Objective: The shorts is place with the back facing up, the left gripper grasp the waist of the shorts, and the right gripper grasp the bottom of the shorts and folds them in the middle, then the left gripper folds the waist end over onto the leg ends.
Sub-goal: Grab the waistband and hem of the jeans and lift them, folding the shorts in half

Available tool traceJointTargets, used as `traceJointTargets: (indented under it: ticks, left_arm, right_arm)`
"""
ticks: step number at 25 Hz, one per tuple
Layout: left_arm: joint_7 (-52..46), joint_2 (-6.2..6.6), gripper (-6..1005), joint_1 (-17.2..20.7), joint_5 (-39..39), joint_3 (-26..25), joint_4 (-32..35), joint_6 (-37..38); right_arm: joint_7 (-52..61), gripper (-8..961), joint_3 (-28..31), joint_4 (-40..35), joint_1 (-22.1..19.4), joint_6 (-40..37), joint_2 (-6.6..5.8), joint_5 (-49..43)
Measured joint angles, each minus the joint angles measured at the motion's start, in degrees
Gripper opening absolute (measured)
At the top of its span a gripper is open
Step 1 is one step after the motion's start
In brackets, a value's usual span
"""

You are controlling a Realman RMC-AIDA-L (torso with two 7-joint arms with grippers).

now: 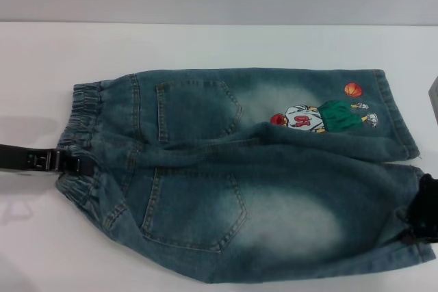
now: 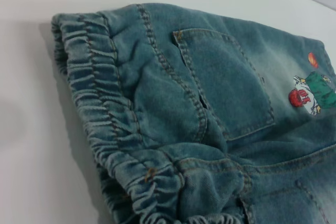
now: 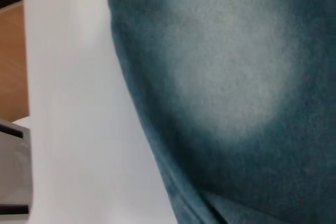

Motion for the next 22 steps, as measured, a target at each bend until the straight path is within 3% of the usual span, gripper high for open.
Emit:
traceJointTargets:
  ticks: [10,14,22]
  left_arm:
    - [-0.1,0.1,81,-1.12,0.0,-0.04,0.0,0.03]
    - [-0.12,0.15,82,-1.5,0.0,-0.15,0.0,-0.22]
    - [-0.14,0.81,83,-2.23,-0.23,-1.67,0.0,-0.47]
  right_arm:
    - [-0.61,14,-0.21,0.12,-0.69,3.82,0.01,-0.17]
    - [-4.41,18,1.14,-0.28,-1.53,4.7,-0.14,2.53]
    - [-12.63,26,9.38,-0.41,-3.35,4.18,-2.33,15.23]
